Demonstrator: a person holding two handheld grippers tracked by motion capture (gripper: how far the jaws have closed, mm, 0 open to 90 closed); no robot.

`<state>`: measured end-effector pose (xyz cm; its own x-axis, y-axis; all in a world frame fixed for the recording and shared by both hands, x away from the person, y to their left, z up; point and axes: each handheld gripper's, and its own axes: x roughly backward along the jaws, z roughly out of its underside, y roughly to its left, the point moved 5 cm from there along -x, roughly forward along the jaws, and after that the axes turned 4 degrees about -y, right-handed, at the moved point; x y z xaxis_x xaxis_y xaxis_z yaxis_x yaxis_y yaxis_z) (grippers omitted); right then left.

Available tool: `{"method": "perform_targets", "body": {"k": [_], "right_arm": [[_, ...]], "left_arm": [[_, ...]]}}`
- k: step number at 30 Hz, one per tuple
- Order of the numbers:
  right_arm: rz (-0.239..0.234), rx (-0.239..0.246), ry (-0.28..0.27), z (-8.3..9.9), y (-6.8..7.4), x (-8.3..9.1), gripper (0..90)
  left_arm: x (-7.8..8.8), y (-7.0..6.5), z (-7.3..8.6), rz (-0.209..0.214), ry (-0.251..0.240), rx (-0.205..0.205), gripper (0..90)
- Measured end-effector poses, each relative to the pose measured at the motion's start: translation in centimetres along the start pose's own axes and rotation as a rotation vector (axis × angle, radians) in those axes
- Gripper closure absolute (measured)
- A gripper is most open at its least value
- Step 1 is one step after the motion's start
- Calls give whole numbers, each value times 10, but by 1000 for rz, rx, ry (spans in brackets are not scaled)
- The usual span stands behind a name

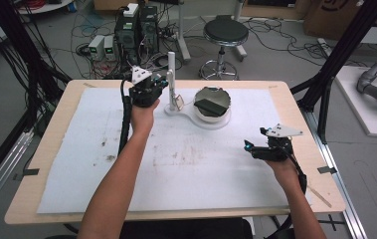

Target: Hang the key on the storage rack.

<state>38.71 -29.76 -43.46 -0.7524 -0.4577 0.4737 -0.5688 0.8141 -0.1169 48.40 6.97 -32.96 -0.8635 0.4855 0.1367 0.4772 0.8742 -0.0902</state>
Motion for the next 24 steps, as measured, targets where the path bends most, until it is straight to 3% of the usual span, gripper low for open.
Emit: {"method": "perform_targets", "body": {"k": [8, 13, 15, 19, 22, 24], "right_arm": [[6, -10, -3, 1, -1, 4, 218], [3, -6, -1, 1, 0, 3, 218], [1, -7, 0, 0, 1, 2, 218], [-7, -2, 4, -1, 4, 1, 218], [-9, -1, 6, -2, 6, -1, 218], [-15, 1, 9, -2, 8, -2, 218]], "left_arm": [[6, 4, 12, 15, 25, 31, 866], [21, 13, 26, 41, 33, 58, 694], [27, 17, 31, 51, 27, 71, 584], [46, 31, 43, 62, 21, 59, 416], [58, 41, 50, 59, 21, 110, 279], [66, 46, 55, 60, 21, 91, 197]]}}
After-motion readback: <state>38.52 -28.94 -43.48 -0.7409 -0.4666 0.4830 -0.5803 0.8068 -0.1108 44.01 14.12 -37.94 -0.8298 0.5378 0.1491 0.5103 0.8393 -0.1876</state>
